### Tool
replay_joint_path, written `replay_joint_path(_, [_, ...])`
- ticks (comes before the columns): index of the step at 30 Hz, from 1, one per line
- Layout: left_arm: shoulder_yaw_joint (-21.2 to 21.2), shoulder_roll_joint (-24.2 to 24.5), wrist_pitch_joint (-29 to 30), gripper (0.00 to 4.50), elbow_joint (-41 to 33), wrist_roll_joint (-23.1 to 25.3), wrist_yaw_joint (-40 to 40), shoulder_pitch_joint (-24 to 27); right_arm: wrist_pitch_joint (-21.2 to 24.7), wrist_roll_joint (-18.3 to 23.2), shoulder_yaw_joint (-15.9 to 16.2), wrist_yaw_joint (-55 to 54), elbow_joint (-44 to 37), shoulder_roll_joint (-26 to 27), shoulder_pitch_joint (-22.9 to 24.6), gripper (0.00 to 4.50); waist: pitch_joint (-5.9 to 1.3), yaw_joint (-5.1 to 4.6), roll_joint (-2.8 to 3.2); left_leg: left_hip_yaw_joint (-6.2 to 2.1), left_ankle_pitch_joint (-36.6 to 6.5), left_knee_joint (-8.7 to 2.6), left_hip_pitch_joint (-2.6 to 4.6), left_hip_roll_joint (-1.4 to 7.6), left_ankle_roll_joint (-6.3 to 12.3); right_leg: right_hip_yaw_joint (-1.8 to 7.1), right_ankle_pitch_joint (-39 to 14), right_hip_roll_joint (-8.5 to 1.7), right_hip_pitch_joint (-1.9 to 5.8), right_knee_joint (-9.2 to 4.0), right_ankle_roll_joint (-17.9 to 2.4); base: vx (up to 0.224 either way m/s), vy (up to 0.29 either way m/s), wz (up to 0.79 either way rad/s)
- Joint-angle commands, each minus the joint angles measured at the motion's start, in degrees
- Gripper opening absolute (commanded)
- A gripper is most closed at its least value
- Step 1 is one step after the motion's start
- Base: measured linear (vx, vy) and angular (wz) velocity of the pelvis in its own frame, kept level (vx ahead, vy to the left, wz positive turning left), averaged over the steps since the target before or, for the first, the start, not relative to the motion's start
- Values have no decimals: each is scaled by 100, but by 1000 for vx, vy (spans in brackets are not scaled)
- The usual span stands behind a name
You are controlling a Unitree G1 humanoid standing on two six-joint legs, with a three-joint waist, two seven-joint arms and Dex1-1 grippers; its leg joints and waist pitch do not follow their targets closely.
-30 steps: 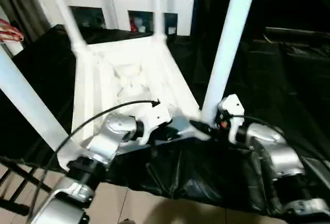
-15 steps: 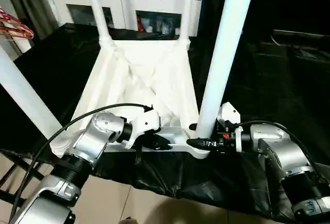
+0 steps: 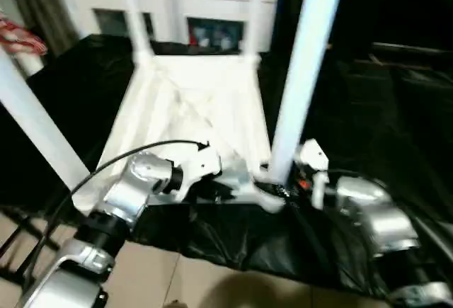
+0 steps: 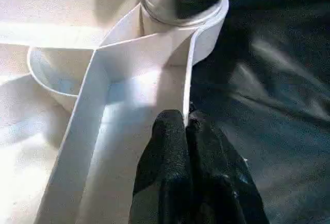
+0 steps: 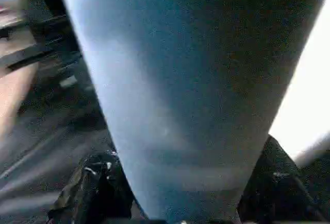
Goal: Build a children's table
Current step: Rotate leg to tighten
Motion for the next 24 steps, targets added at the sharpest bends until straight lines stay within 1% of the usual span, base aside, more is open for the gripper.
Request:
replay_joint_path(1, [-7, -646, 101, 0, -238, -98, 833, -87, 308, -256, 346, -1113, 681, 684, 20, 201, -222, -63, -30, -34, -1752, -465, -27, 70, -118, 193, -2496, -290, 246, -573, -737, 0, 0, 0])
replay_joint_path(2, [-8, -654, 103, 0, -240, -96, 840, -85, 310, -261, 339, -1142, 688, 696, 18, 200, -221, -93, -12, -45, -1807, -470, -22, 64, -133, 187, -2605, -290, 242, -583, -692, 0, 0, 0])
replay_joint_path(3, [-12, -693, 115, 0, -249, -86, 877, -80, 316, -285, 307, -1281, 721, 754, 6, 199, -222, -137, -24, -48, -1900, -464, -15, 57, -106, 181, -2721, -284, 231, -612, -621, 0, 0, 0])
replay_joint_path(4, [-21, -836, 136, 0, -258, -80, 996, -64, 405, -269, 118, -1864, 833, 1047, -67, 199, -216, -175, -17, -46, -1966, -462, -17, 49, -75, 187, -2794, -276, 214, -639, -578, 0, 0, 0])
replay_joint_path(5, [-43, -905, 135, 0, -259, -74, 1032, -55, 396, -297, 112, -2060, 800, 1219, -61, 199, -216, -197, -17, -41, -1988, -460, -15, 44, -66, 189, -2818, -275, 199, -645, -577, 0, 0, 0])
replay_joint_path(6, [-43, -905, 135, 0, -259, -74, 1032, -55, 396, -297, 112, -2060, 800, 1219, -61, 199, -221, -214, -11, -48, -1985, -461, -18, 39, -54, 187, -2841, -272, 198, -658, -552, 0, 0, 0])
replay_joint_path(7, [-104, -958, 59, 0, -247, -31, 1028, -49, 265, -390, 199, -2169, 681, 1412, -11, 199, -223, -217, -11, -52, -1993, -465, -21, 41, -25, 186, -2823, -266, 195, -660, -528, 0, 0, 0])
replay_joint_path(9, [-139, -969, 41, 0, -261, -1, 1005, -41, 129, -379, 221, -2090, 616, 1496, 25, 199, -223, -218, -16, -51, -1976, -474, -26, 46, 4, 191, -2722, -258, 197, -650, -525, 0, 0, 0])
replay_joint_path(10, [-142, -975, 57, 0, -275, 7, 1014, -35, 75, -394, 216, -2104, 618, 1516, 27, 234, -221, -219, -12, -45, -1991, -472, -18, 52, 17, 198, -2655, -257, 186, -647, -548, 0, 0, 0])
replay_joint_path(11, [-145, -974, 55, 0, -289, 10, 1030, -29, 59, -333, 150, -2127, 619, 1531, 22, 254, -222, -219, -7, -45, -1988, -477, -26, 56, 25, 201, -2597, -261, 193, -642, -575, 0, 0, 0])
replay_joint_path(12, [-145, -974, 55, 0, -289, 10, 1030, -29, 59, -333, 150, -2127, 619, 1531, 22, 268, -221, -222, -7, -43, -2001, -478, -20, 57, 28, 201, -2574, -255, 189, -640, -589, 0, 0, 0])
replay_joint_path(14, [-180, -901, -2, 0, -293, 31, 979, -18, 108, -220, 58, -2037, 516, 1410, 43, 273, -219, -222, 0, -43, -2037, -483, -6, 63, 42, 205, -2536, -255, 182, -643, -625, 0, 0, 0])
replay_joint_path(15, [-187, -873, -29, 0, -282, 41, 965, -12, 122, -206, 61, -1929, 442, 1308, 72, 305, -215, -222, -2, -39, -2052, -483, -5, 66, 40, 208, -2491, -244, 181, -639, -640, 0, 0, 0])
replay_joint_path(16, [-194, -846, -48, 0, -274, 49, 955, -4, 129, -230, 87, -1807, 340, 1172, 115, 313, -231, -213, -1, -37, -1975, -480, -16, 71, 41, 216, -2318, -245, 200, -619, -672, 0, 0, 0])
replay_joint_path(17, [-200, -824, -74, 0, -267, 63, 952, 4, 114, -259, 105, -1648, 192, 985, 179, 316, -239, -202, -17, -30, -1878, -474, -26, 79, 61, 221, -2083, -239, 213, -597, -722, 0, 0, 0])
replay_joint_path(18, [-198, -803, -87, 0, -267, 70, 942, 15, 105, -196, 51, -1379, -49, 709, 280, 316, -244, -192, -25, -25, -1823, -466, -30, 82, 83, 222, -1954, -236, 224, -585, -748, 0, 0, 0])
replay_joint_path(19, [-198, -800, -88, 0, -268, 71, 940, 17, 108, -172, 28, -1320, -100, 654, 301, 316, -264, -162, -26, -9, -1682, -441, -14, 97, 136, 232, -1637, -234, 225, -556, -830, 0, 0, 0])
replay_joint_path(20, [-193, -792, -90, 0, -270, 73, 935, 23, 108, -85, -51, -1141, -240, 495, 359, 316, -273, -146, -27, 9, -1603, -423, 3, 100, 167, 242, -1438, -227, 211, -541, -898, 0, 0, 0])
replay_joint_path(21, [-188, -780, -91, 0, -268, 77, 933, 27, 104, 69, -183, -851, -462, 229, 449, 316, -293, -127, -38, 30, -1401, -391, 10, 98, 238, 248, -1009, -225, 227, -496, -1058, 58, 6, 14])
replay_joint_path(22, [-193, -760, -94, 0, -269, 85, 921, 38, 209, 282, -338, -531, -686, -42, 545, 316, -314, -97, -44, 26, -1099, -358, -36, 105, 333, 246, -487, -219, 274, -422, -1182, 61, 11, 9])
replay_joint_path(23, [-193, -760, -94, 0, -269, 85, 921, 38, 209, 282, -338, -531, -686, -42, 545, 316, -331, -66, -41, 28, -928, -336, -49, 99, 394, 243, -201, -215, 300, -391, -1227, 61, 11, 9])
replay_joint_path(24, [-198, -747, -102, 0, -268, 94, 919, 50, 285, 471, -474, -235, -896, -302, 644, 316, -327, -41, -54, 28, -713, -313, -66, 92, 510, 237, 219, -202, 315, -353, -1312, 50, 15, 3])
